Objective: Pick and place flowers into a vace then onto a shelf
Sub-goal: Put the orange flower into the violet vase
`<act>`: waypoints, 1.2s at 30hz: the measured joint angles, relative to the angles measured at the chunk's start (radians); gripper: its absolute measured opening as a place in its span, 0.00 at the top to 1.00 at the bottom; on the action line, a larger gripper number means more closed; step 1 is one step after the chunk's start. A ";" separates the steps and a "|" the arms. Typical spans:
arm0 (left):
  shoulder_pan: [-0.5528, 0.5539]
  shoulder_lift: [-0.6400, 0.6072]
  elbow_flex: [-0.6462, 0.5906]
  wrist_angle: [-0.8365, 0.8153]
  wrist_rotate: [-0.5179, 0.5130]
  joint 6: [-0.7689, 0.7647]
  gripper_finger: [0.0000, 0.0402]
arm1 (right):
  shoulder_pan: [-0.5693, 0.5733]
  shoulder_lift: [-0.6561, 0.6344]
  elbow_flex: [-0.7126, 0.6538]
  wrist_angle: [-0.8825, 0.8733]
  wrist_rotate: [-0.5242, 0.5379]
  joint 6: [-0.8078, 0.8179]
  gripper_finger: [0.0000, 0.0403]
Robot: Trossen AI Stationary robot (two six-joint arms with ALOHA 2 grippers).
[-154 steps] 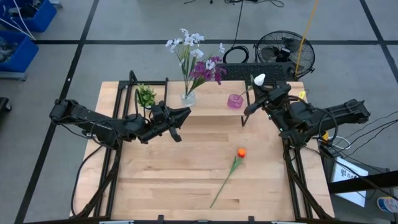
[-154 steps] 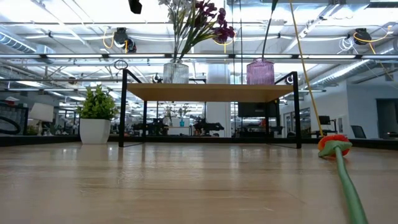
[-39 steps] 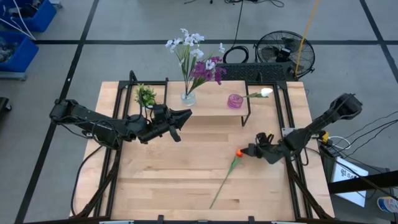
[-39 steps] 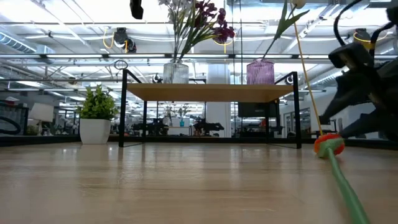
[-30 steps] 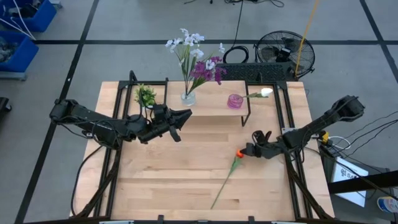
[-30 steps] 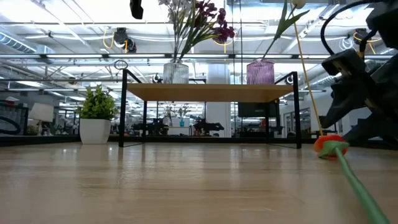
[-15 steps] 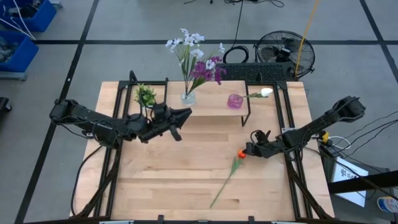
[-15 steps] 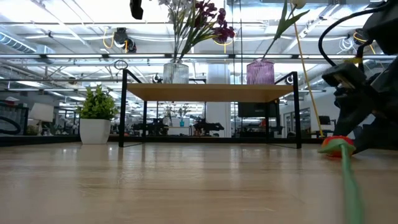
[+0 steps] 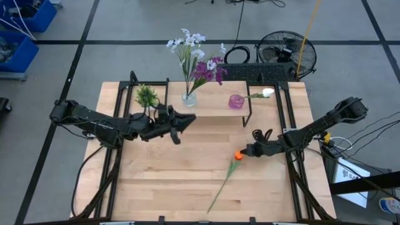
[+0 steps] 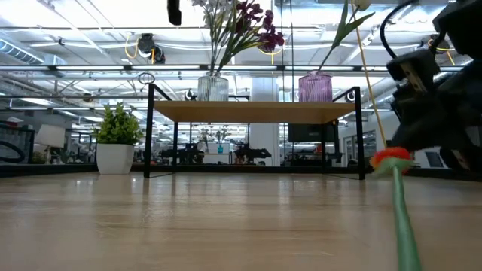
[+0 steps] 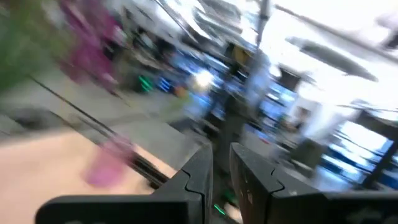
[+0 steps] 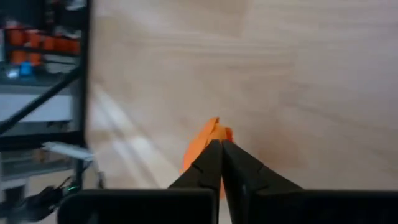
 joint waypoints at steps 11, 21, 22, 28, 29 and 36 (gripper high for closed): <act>-0.066 0.043 0.000 -0.315 0.253 -0.249 0.84 | -0.005 -0.001 0.000 0.200 0.028 -0.127 1.00; -0.077 0.282 0.000 -0.117 0.475 -0.372 0.78 | -0.005 0.000 0.000 0.202 0.028 -0.133 1.00; -0.077 0.309 0.000 -0.092 0.496 -0.380 0.75 | -0.005 0.000 0.000 0.202 0.028 -0.134 1.00; -0.063 0.456 0.000 -0.001 0.531 -0.469 0.56 | -0.005 0.000 0.000 0.202 0.028 -0.142 1.00; -0.058 0.486 0.000 0.020 0.533 -0.502 0.53 | -0.005 0.000 0.000 0.202 0.028 -0.151 1.00; -0.045 0.698 0.093 0.242 0.573 -0.634 0.45 | -0.007 0.000 0.001 0.236 0.057 -0.194 1.00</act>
